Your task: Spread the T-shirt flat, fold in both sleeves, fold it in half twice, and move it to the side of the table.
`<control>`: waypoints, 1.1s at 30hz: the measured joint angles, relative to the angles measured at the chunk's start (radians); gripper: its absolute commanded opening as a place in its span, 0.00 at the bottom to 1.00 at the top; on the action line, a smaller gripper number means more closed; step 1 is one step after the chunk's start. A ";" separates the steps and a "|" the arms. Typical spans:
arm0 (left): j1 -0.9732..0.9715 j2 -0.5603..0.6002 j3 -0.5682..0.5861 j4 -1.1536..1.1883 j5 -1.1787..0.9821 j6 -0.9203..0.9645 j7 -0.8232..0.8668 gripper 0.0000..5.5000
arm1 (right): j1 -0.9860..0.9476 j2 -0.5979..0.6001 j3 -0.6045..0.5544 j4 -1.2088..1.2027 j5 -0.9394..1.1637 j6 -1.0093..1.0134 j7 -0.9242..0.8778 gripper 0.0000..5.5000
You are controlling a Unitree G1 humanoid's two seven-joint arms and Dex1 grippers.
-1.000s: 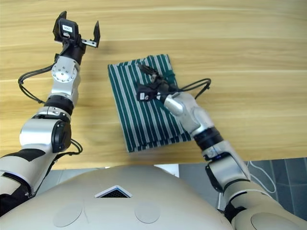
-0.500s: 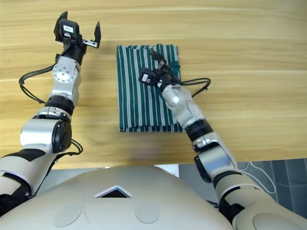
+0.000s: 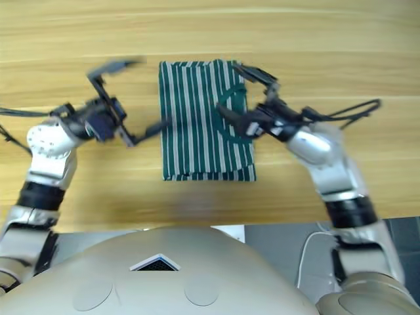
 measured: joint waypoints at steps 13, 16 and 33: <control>0.194 0.165 -0.044 -0.171 0.247 0.081 -0.044 0.98 | 0.379 -0.182 -0.124 -0.084 -0.143 -0.082 0.223 0.98; 0.174 0.150 -0.058 -0.134 0.312 0.063 -0.012 0.98 | 0.343 -0.157 -0.080 -0.062 -0.174 -0.084 0.200 0.98; 0.093 0.094 -0.119 -0.030 0.433 -0.024 0.122 0.77 | 0.291 -0.137 -0.003 -0.035 -0.191 -0.098 0.126 0.98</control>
